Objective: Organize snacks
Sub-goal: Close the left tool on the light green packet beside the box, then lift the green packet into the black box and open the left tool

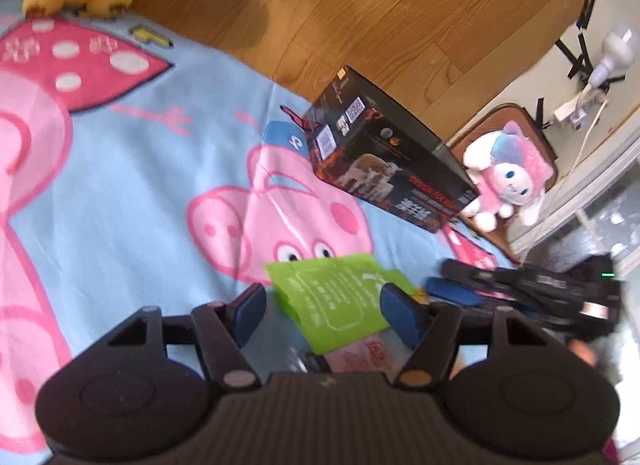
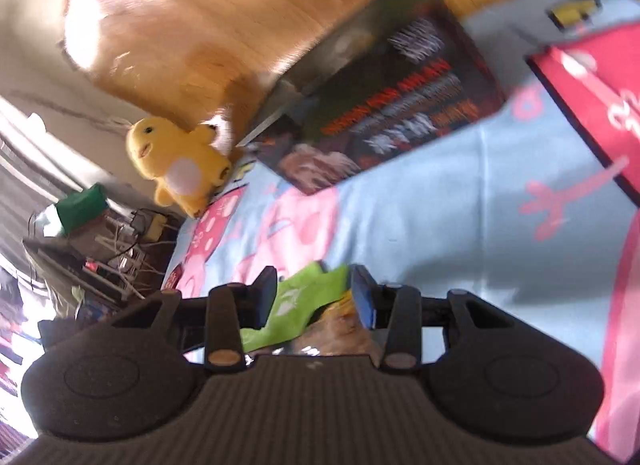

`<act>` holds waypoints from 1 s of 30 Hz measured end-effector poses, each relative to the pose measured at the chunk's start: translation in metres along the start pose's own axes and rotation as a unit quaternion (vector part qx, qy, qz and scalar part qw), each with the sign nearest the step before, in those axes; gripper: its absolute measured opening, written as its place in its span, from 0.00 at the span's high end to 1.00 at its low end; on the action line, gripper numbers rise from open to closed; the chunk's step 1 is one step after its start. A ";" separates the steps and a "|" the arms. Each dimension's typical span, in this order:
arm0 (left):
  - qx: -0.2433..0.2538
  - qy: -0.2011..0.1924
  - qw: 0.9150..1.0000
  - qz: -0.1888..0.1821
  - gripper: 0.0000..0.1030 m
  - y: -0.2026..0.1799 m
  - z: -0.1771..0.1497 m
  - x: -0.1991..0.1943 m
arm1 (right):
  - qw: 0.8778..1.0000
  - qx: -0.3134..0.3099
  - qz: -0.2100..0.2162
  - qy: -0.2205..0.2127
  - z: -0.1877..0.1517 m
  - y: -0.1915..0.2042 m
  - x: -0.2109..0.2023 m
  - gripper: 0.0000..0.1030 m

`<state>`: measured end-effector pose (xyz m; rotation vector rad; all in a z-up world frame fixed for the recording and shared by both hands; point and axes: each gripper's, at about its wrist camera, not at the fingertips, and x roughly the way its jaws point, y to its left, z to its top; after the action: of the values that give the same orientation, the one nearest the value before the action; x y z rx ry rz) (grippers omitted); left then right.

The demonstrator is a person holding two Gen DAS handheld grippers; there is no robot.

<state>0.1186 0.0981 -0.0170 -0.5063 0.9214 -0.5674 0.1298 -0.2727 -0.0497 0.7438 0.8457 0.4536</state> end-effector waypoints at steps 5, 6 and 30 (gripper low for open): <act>-0.011 0.001 1.000 -0.013 0.39 0.000 0.000 0.008 | 0.998 0.039 0.038 0.040 0.014 -0.015 0.023 0.64; -0.004 0.000 1.000 -0.010 0.39 -0.002 0.000 0.010 | 0.997 0.036 0.041 0.046 0.014 -0.013 0.027 0.65; -0.045 -0.018 0.998 -0.040 0.27 0.007 -0.002 -0.002 | 0.963 0.144 0.225 0.021 -0.027 -0.015 0.013 0.94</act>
<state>0.1172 0.1039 -0.0211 -0.6341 0.8990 -0.5895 0.1163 -0.2637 -0.0791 1.2101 0.7882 0.7631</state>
